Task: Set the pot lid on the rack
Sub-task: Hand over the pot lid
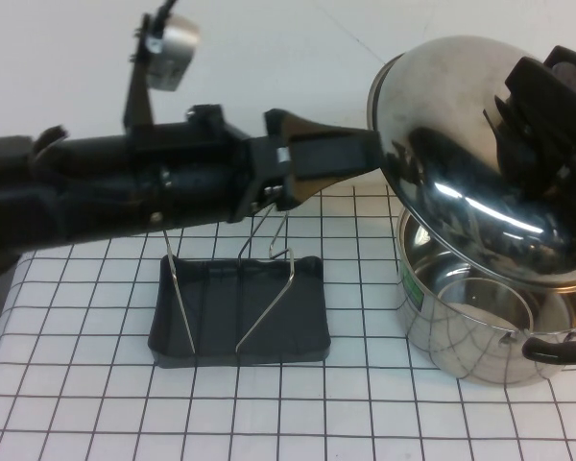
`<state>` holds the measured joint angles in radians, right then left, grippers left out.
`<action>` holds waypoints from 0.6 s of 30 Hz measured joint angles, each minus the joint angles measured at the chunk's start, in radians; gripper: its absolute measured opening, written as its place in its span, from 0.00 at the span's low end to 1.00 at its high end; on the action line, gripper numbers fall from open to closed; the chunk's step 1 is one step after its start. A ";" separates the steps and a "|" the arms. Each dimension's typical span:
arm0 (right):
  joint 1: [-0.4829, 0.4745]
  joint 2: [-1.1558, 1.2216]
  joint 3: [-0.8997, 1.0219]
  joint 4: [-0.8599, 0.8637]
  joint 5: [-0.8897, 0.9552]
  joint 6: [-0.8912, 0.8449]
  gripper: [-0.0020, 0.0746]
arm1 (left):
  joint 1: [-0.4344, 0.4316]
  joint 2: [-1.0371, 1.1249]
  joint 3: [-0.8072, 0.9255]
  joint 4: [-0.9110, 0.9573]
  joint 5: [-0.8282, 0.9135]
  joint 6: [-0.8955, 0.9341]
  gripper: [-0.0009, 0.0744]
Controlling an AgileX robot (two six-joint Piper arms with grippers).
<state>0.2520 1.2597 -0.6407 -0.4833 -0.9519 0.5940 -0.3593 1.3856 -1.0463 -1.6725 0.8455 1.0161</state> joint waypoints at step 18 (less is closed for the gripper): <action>0.000 0.000 0.000 -0.044 0.013 -0.008 0.46 | -0.075 0.167 -0.204 -0.006 -0.052 -0.079 0.71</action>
<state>0.2520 1.2597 -0.6407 -0.5275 -0.9390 0.5865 -0.4338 1.5525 -1.2502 -1.6788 0.7932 0.9368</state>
